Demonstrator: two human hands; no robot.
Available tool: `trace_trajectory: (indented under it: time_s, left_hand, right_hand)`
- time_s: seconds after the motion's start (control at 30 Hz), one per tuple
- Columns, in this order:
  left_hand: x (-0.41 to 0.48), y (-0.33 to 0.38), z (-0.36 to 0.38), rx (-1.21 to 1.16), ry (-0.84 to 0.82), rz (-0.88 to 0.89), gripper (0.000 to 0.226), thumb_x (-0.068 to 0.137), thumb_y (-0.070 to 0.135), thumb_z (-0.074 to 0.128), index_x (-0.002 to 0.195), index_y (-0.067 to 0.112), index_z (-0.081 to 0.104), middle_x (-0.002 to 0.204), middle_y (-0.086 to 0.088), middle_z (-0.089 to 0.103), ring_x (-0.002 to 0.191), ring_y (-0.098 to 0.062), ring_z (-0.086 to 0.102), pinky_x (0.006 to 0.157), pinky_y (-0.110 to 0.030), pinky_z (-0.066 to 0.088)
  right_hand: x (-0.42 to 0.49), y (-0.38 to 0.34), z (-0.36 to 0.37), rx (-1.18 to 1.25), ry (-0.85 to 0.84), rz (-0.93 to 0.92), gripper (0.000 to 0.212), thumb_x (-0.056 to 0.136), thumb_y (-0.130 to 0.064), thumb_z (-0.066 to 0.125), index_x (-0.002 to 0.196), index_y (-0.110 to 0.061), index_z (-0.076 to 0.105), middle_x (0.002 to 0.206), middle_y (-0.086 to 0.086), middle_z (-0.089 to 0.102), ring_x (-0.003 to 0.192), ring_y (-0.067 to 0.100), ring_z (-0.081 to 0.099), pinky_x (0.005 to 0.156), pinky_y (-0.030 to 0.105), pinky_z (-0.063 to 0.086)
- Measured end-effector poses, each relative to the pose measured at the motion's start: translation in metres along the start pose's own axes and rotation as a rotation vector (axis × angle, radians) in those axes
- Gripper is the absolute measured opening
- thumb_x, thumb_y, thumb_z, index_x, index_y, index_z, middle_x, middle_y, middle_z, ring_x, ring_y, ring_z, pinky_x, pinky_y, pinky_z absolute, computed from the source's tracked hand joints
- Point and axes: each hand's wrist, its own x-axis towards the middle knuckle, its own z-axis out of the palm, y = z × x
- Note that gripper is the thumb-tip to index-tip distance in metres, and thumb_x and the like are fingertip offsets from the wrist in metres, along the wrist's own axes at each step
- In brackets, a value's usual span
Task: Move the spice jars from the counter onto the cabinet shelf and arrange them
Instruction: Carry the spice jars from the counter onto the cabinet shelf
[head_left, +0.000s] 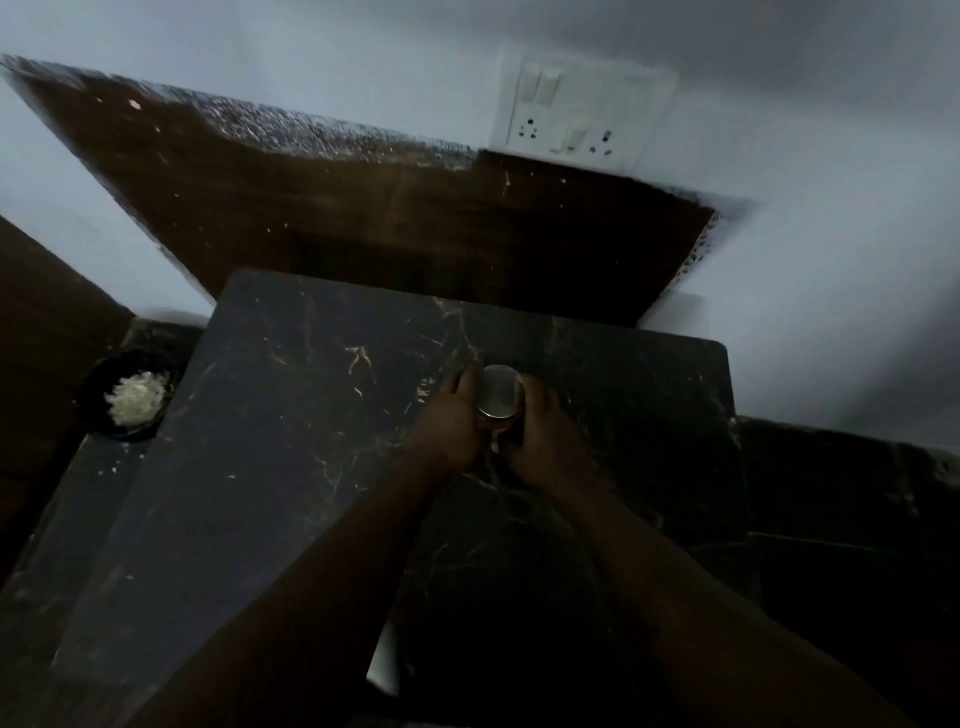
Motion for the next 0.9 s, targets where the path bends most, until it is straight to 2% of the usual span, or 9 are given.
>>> trace_trajectory:
  time_s: [0.2, 0.3, 0.37, 0.43, 0.5, 0.6, 0.67, 0.8, 0.9]
  left_hand:
    - [0.004, -0.005, 0.019, -0.098, 0.102, -0.002, 0.091, 0.088, 0.054, 0.073, 0.159, 0.023, 0.025, 0.147, -0.007, 0.056, 0.124, -0.028, 0.06, 0.089, -0.027, 0.042]
    - [-0.002, -0.004, 0.019, -0.125, 0.138, 0.015, 0.088, 0.081, 0.062, 0.074, 0.15, 0.025, 0.035, 0.134, -0.004, 0.065, 0.113, -0.024, 0.066, 0.083, -0.027, 0.045]
    - [-0.012, -0.001, 0.009, -0.195, 0.179, 0.033, 0.087, 0.077, 0.068, 0.073, 0.146, 0.03, 0.036, 0.132, 0.004, 0.064, 0.11, -0.013, 0.063, 0.083, -0.027, 0.048]
    - [-0.026, 0.006, -0.007, -0.296, 0.241, 0.049, 0.085, 0.073, 0.067, 0.075, 0.144, 0.036, 0.039, 0.131, 0.018, 0.058, 0.109, 0.003, 0.057, 0.086, -0.024, 0.051]
    - [-0.041, 0.014, -0.029, -0.385, 0.328, 0.062, 0.08, 0.071, 0.064, 0.078, 0.139, 0.039, 0.045, 0.13, 0.021, 0.058, 0.111, 0.005, 0.059, 0.09, -0.031, 0.056]
    - [-0.059, 0.028, -0.078, -0.459, 0.47, 0.15, 0.078, 0.072, 0.058, 0.083, 0.137, 0.032, 0.05, 0.13, 0.018, 0.061, 0.118, -0.002, 0.06, 0.094, -0.037, 0.056]
    - [-0.071, 0.037, -0.118, -0.485, 0.555, 0.223, 0.077, 0.074, 0.05, 0.087, 0.138, 0.027, 0.051, 0.132, 0.016, 0.061, 0.121, -0.006, 0.06, 0.097, -0.036, 0.055]
    - [-0.093, 0.053, -0.203, -0.498, 0.779, 0.293, 0.079, 0.074, 0.055, 0.087, 0.138, 0.039, 0.044, 0.133, 0.018, 0.06, 0.121, -0.001, 0.061, 0.094, -0.022, 0.055]
    - [-0.1, 0.072, -0.268, -0.595, 0.939, 0.392, 0.074, 0.071, 0.052, 0.086, 0.132, 0.046, 0.046, 0.131, 0.014, 0.062, 0.118, -0.009, 0.065, 0.092, -0.032, 0.058]
  right_hand:
    - [0.004, 0.009, 0.011, 0.044, 0.011, -0.027, 0.093, 0.082, -0.023, 0.077, 0.159, -0.013, 0.025, 0.157, 0.013, 0.04, 0.134, 0.029, 0.051, 0.101, 0.025, 0.037]
    - [-0.003, 0.008, 0.01, 0.091, 0.04, -0.063, 0.087, 0.083, -0.018, 0.075, 0.158, -0.012, 0.03, 0.157, 0.011, 0.042, 0.138, 0.027, 0.048, 0.112, 0.038, 0.044]
    - [-0.008, 0.001, 0.006, 0.13, 0.086, -0.109, 0.083, 0.085, -0.023, 0.074, 0.156, -0.014, 0.032, 0.156, 0.008, 0.044, 0.139, 0.022, 0.048, 0.11, 0.042, 0.046]
    - [-0.013, -0.014, -0.002, 0.164, 0.146, -0.151, 0.084, 0.086, -0.041, 0.07, 0.156, -0.019, 0.03, 0.155, 0.003, 0.044, 0.139, 0.012, 0.045, 0.113, 0.033, 0.043]
    - [-0.017, -0.036, -0.012, 0.185, 0.231, -0.188, 0.084, 0.085, -0.052, 0.064, 0.156, -0.027, 0.028, 0.156, -0.003, 0.042, 0.14, 0.001, 0.039, 0.115, 0.023, 0.036]
    - [-0.019, -0.077, -0.034, 0.202, 0.345, -0.278, 0.086, 0.088, -0.031, 0.068, 0.158, -0.042, 0.019, 0.155, -0.019, 0.037, 0.14, -0.012, 0.031, 0.112, 0.013, 0.03]
    - [-0.018, -0.112, -0.052, 0.215, 0.394, -0.368, 0.086, 0.091, -0.03, 0.066, 0.157, -0.044, 0.014, 0.155, -0.025, 0.032, 0.142, -0.011, 0.029, 0.113, 0.011, 0.027]
    - [-0.013, -0.201, -0.099, 0.316, 0.566, -0.519, 0.063, 0.099, -0.052, 0.051, 0.156, -0.042, 0.025, 0.153, -0.024, 0.035, 0.14, 0.003, 0.042, 0.109, 0.032, 0.046]
    - [-0.008, -0.265, -0.141, 0.376, 0.65, -0.673, 0.072, 0.094, -0.037, 0.063, 0.157, -0.037, 0.029, 0.153, -0.022, 0.039, 0.134, 0.014, 0.053, 0.1, 0.043, 0.054]
